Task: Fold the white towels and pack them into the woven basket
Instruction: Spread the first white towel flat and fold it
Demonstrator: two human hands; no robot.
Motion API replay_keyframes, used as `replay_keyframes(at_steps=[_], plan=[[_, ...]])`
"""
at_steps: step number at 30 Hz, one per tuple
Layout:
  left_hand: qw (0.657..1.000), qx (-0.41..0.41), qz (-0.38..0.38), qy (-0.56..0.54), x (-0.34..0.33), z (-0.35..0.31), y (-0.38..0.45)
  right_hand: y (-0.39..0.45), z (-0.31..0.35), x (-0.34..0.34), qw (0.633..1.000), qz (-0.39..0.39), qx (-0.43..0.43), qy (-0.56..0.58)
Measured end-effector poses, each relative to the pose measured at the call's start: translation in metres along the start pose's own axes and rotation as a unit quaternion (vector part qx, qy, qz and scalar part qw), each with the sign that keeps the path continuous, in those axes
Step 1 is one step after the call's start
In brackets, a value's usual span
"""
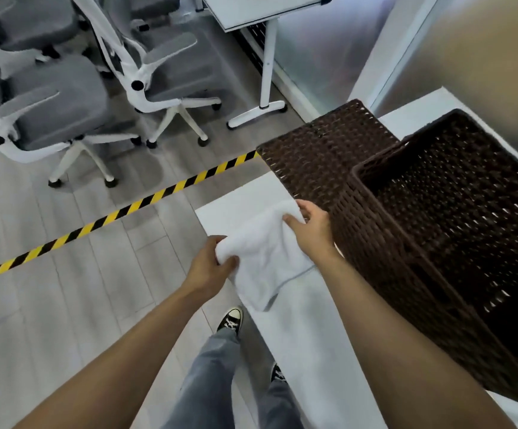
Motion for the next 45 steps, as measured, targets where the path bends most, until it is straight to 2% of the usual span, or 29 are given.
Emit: replay_keyframes(at_steps=[6, 9, 11, 13, 15, 18, 20, 22, 26, 33, 37, 45], plan=[[0.999, -0.006, 0.019, 0.051, 0.020, -0.002, 0.075, 0.046, 0.020, -0.035, 0.998, -0.040, -0.010, -0.037], [0.996, -0.003, 0.026, 0.089, 0.024, 0.005, 0.096, 0.058, 0.018, -0.051, 0.997, -0.024, -0.005, -0.077], [0.991, -0.013, 0.032, 0.126, 0.024, 0.009, 0.101, 0.057, 0.014, -0.060, 0.986, -0.017, 0.012, -0.163], [0.979, -0.035, 0.030, 0.200, 0.023, 0.010, 0.101, 0.046, 0.010, -0.064, 0.948, -0.048, 0.044, -0.311], [0.943, -0.096, 0.028, 0.316, 0.018, 0.006, 0.095, 0.027, 0.004, -0.067, 0.914, -0.080, 0.087, -0.387], [0.865, -0.242, 0.065, 0.435, -0.004, 0.005, 0.076, -0.005, -0.015, -0.070, 0.898, -0.090, 0.110, -0.417], [0.825, -0.278, 0.106, 0.480, -0.018, 0.018, 0.063, -0.026, -0.035, -0.073, 0.900, -0.068, 0.099, -0.419], [0.808, -0.272, 0.128, 0.507, -0.024, 0.029, 0.056, -0.043, -0.052, -0.078, 0.905, -0.037, 0.088, -0.414], [0.799, -0.271, 0.134, 0.520, -0.028, 0.031, 0.061, -0.046, -0.064, -0.084, 0.912, -0.007, 0.079, -0.403], [0.803, -0.248, 0.144, 0.523, -0.027, 0.016, 0.064, -0.038, -0.052, -0.080, 0.916, 0.008, 0.054, -0.396], [0.809, -0.265, 0.146, 0.504, -0.027, -0.005, 0.056, -0.050, -0.039, -0.071, 0.923, -0.040, 0.050, -0.380], [0.791, -0.366, 0.126, 0.473, -0.048, -0.070, 0.015, -0.101, -0.022, -0.013, 0.920, -0.188, 0.053, -0.340]])
Point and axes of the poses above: each hand's wrist, its own y-axis towards the middle knuckle, its own x-axis out of the back of the hand, z = x × y, the point moved 6 cm from there along y, towards the middle knuckle, and after that the axes turned 3 degrees about -y, right-handed, at the moved point
